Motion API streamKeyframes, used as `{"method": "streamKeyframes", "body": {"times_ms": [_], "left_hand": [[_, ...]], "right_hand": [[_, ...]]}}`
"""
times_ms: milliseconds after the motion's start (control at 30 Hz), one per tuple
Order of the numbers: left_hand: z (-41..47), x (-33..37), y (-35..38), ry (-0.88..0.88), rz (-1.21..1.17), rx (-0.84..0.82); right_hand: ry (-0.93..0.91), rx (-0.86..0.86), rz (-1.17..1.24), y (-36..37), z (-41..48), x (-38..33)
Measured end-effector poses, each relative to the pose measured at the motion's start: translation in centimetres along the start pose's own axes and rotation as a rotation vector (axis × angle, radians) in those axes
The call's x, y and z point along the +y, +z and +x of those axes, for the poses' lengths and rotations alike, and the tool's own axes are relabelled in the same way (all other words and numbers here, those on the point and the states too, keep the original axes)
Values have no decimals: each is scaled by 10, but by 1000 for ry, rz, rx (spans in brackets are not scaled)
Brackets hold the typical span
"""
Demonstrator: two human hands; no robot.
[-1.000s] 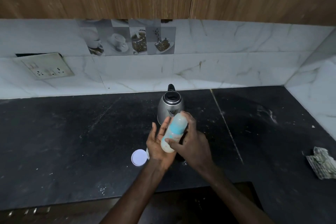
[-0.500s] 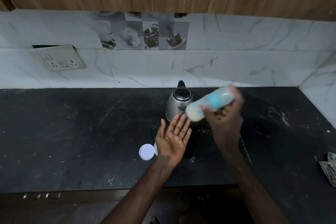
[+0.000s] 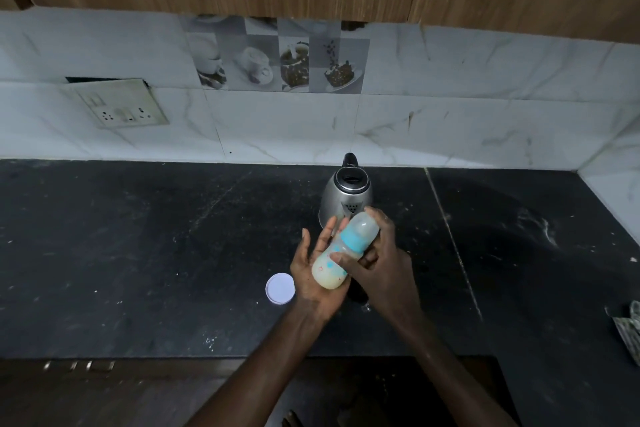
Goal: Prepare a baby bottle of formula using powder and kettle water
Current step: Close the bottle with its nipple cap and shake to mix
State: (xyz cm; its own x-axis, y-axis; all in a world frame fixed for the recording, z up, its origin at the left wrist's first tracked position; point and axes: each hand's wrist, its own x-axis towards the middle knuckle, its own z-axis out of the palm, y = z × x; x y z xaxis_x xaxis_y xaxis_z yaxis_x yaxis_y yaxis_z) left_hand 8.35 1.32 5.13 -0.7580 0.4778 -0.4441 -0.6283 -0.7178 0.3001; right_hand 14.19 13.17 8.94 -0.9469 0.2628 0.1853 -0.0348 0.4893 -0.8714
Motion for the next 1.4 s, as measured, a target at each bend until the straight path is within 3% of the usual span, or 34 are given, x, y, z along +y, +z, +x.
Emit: {"method": "streamKeyframes", "body": {"times_ms": [100,233,300,400,433,467,533,567,600,667,700,733,833,967,1133,1300,1333,1400], "left_hand": [[-3,3,1,9,13,-15],[-3,0,3,1,15,-13],[-1,0,0,28,35,-23],[3,1,-2,49,85,-11],[4,0,-2,45,72,-14],[5,-1,-1,38,54,-14],[7,-3,-1,27,38,-4],[8,-3,-1,28,47,1],[9,-2,0,34,63,-1],[8,-2,2,41,87,-17],[7,-3,2,40,85,-16],[7,-4,3,37,82,-8],[6,-10,9,7,40,6],[6,-12,6,0,18,-1],[-1,-10,7,5,69,34],[-5,-11,5,-7,95,-42],[-4,-10,4,-5,113,-40],[-2,-8,1,-2,135,-31]], "right_hand": [[5,-114,92,-6,6,4],[15,-88,109,-10,7,-2],[-35,63,75,-25,15,-11],[-37,528,264,-44,28,-12],[-33,554,271,-44,27,-14],[-19,460,200,-41,25,-17],[-20,117,-60,-34,13,-14],[-42,89,-151,-34,9,-10],[-54,187,-152,-37,11,-8],[-14,521,90,-43,17,-10],[-9,592,178,-42,17,-10],[-6,565,189,-38,15,-14],[54,182,4,-21,1,-12],[33,83,-14,-20,-1,2],[-10,-164,-38,-27,7,8],[-114,-136,-144,-34,15,-9],[-135,-65,-162,-43,23,-14],[-125,267,5,-61,40,-19]]}}
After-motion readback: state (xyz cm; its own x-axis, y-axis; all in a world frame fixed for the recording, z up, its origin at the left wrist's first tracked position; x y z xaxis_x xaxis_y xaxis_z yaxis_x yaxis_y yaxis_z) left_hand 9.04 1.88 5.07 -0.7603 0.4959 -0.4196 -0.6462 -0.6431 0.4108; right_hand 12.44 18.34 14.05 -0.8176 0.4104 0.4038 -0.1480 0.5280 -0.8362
